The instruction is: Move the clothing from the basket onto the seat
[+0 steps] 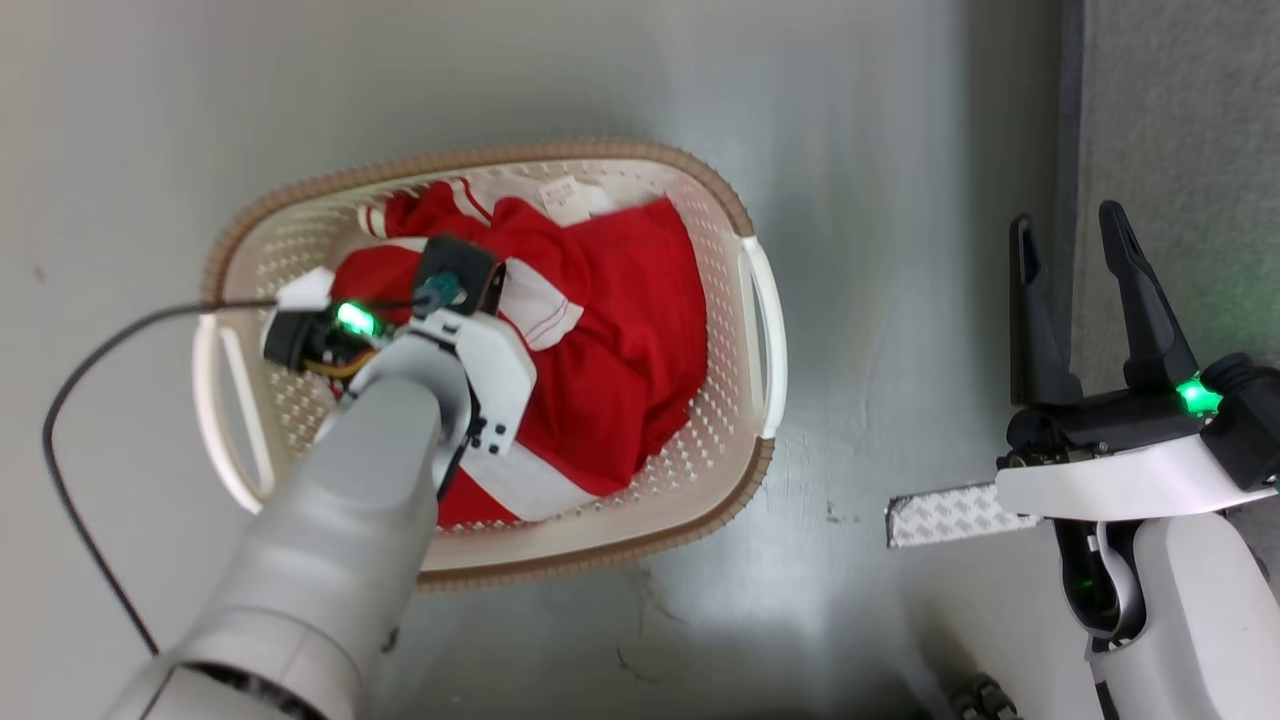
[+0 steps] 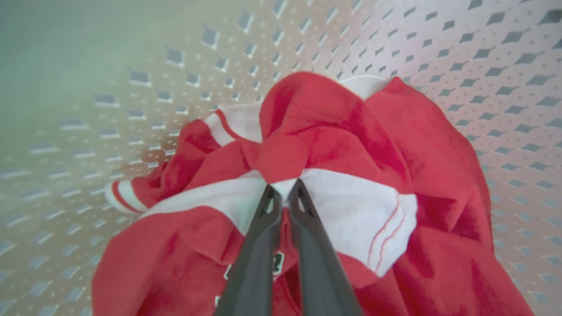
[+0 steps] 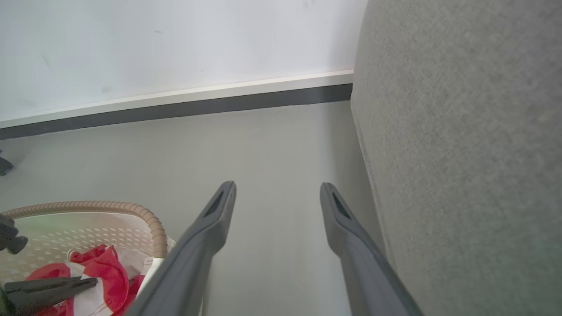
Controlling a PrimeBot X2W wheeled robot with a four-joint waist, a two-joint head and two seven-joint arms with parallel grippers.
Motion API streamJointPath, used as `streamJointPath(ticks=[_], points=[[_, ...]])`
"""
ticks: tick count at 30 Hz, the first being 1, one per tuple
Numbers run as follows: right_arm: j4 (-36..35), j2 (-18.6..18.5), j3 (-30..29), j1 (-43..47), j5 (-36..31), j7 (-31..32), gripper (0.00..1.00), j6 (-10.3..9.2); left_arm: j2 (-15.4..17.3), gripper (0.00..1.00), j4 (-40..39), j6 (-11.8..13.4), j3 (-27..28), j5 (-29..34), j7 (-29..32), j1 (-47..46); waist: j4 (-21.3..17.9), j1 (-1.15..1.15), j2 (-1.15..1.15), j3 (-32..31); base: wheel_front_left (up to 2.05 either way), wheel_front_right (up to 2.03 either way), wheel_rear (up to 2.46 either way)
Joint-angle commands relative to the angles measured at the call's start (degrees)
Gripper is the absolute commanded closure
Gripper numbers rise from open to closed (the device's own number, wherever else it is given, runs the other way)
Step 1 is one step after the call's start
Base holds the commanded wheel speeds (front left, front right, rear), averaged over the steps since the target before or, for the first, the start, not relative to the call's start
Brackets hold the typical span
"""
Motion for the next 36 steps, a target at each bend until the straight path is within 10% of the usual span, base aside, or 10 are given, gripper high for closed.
streamJointPath(ticks=[1,36], points=[[0.38,-0.67,-0.24,0.78,-0.19,0.00,0.00,-0.22,0.20,1.00,-0.33,-0.19,0.32,-1.04,-0.92,1.50,0.83,0.00,-0.01,-2.10,0.00,0.00,0.00],[8.45,-0.51,-1.33,18.32,-0.69,0.02,0.00,-0.21,0.38,1.00,-36.58,-1.86,12.64,-16.06,-2.57,39.17,7.00,0.00,-0.01,-47.39,0.00,0.00,0.00]])
